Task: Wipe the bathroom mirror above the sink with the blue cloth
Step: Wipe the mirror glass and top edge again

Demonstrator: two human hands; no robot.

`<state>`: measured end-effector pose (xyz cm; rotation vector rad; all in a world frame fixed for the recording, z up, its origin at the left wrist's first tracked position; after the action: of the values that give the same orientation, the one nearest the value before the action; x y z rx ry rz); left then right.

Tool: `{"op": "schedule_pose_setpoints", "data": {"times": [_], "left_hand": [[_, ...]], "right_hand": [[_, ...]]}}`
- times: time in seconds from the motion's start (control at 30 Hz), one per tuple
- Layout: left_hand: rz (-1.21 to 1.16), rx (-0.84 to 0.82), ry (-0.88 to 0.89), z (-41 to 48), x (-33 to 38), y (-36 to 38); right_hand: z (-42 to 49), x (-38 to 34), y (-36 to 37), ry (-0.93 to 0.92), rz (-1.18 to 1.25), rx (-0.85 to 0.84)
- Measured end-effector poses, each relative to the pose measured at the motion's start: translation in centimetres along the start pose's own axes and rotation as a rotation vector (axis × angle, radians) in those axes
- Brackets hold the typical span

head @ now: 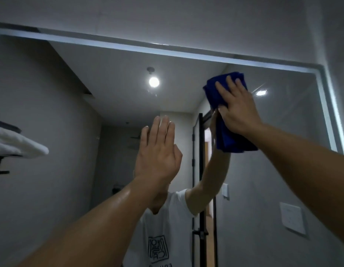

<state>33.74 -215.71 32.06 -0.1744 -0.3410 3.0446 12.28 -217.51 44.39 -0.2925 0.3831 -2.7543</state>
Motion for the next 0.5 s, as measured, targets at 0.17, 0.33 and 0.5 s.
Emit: {"op": "schedule_pose_setpoints", "data": {"times": [0.17, 0.33, 0.5], "left_hand": [[0.021, 0.0, -0.006, 0.2, -0.1, 0.0], [0.034, -0.008, 0.003, 0.1, 0.0, 0.1], [0.044, 0.042, -0.009, 0.3, 0.2, -0.2]], "right_hand": [[-1.9, -4.7, 1.3, 0.075, 0.048, 0.089], [-3.8, -3.2, 1.6, -0.556, -0.196, -0.121], [5.6, 0.8, -1.5, 0.027, 0.018, 0.022]]}}
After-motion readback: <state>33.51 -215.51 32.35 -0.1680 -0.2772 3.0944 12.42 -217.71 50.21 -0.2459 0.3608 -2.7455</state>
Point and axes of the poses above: each hand's wrist, its own z-axis towards the middle knuckle, its own y-axis out of the palm, x = y × z, the point moved 4 cm from there along z, towards the middle knuckle, and after that the axes turned 5 degrees about -x, right-handed, at the moved point
